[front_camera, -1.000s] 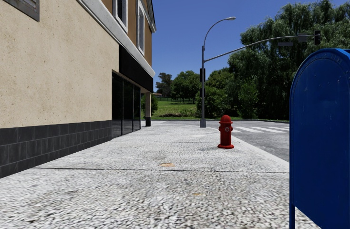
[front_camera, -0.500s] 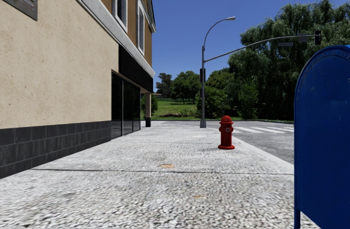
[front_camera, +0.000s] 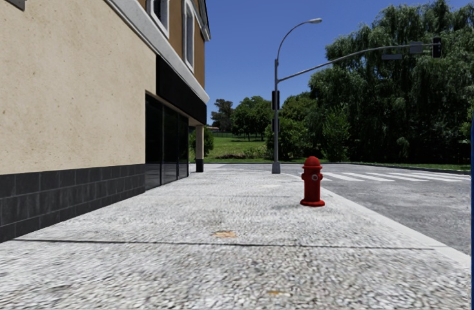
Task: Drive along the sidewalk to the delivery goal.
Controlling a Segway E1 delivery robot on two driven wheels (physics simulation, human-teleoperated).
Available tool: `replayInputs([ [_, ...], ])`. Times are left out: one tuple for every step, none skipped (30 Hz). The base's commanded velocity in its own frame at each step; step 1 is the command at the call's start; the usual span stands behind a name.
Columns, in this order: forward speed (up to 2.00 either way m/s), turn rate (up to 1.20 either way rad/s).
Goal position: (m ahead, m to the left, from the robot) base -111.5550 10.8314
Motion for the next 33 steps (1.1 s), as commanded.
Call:
replayInputs([
  [0.70,0.00],
  [0.70,0.00],
  [0.70,0.00],
  [0.70,0.00],
  [0.70,0.00],
  [0.70,0.00],
  [0.70,-0.11],
  [0.70,-0.11],
  [0.70,-0.19],
  [0.70,-0.24],
  [0.71,-0.25],
  [0.71,-0.25],
  [0.77,-0.25],
  [0.85,-0.22],
  [0.94,-0.21],
  [0.94,-0.21],
  [1.02,-0.20],
  [1.17,-0.20],
  [1.25,-0.20],
  [1.25,-0.20],
  [1.28,-0.20],
  [1.28,-0.20],
  [1.28,-0.20],
  [1.28,-0.20],
  [1.29,-0.20],
  [1.29,-0.31],
  [1.29,-0.31],
  [1.28,-0.38],
  [1.26,-0.42],
  [1.23,-0.48],
  [1.23,-0.48],
  [1.17,-0.51],
  [1.15,-0.51],
])
